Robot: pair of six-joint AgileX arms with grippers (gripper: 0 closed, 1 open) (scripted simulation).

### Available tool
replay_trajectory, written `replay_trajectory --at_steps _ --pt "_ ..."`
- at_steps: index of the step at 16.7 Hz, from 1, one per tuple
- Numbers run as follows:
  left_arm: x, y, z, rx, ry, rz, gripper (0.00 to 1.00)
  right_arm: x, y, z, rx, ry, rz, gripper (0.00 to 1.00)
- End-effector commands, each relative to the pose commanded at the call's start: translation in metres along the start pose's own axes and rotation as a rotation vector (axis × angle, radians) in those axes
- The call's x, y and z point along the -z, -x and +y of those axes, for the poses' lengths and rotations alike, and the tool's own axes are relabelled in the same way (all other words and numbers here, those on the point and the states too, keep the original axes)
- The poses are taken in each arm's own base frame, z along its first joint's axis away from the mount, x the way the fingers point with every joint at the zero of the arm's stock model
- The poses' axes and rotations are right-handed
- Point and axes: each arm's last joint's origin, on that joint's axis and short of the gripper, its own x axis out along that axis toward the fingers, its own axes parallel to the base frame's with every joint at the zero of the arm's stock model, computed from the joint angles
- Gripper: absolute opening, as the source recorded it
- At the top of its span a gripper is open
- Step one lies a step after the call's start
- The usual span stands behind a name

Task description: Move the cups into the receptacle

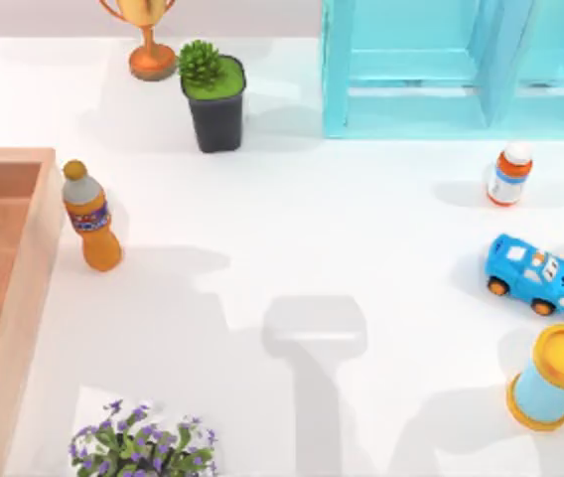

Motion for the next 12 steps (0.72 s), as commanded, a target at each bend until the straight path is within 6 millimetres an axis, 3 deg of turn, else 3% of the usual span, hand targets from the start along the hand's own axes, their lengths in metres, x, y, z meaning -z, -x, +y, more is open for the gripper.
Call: replay_trajectory --at_steps 4,12 --pt "0.0000 0.0000 0.0000 0.000 0.000 0.000 0.98 0.0000 0.0000 0.0000 0.000 0.000 0.000 1.00" --pt "0.0000 0.0000 0.0000 0.000 0.000 0.000 1.00 0.0000 0.0000 0.0000 0.000 0.000 0.000 1.00"
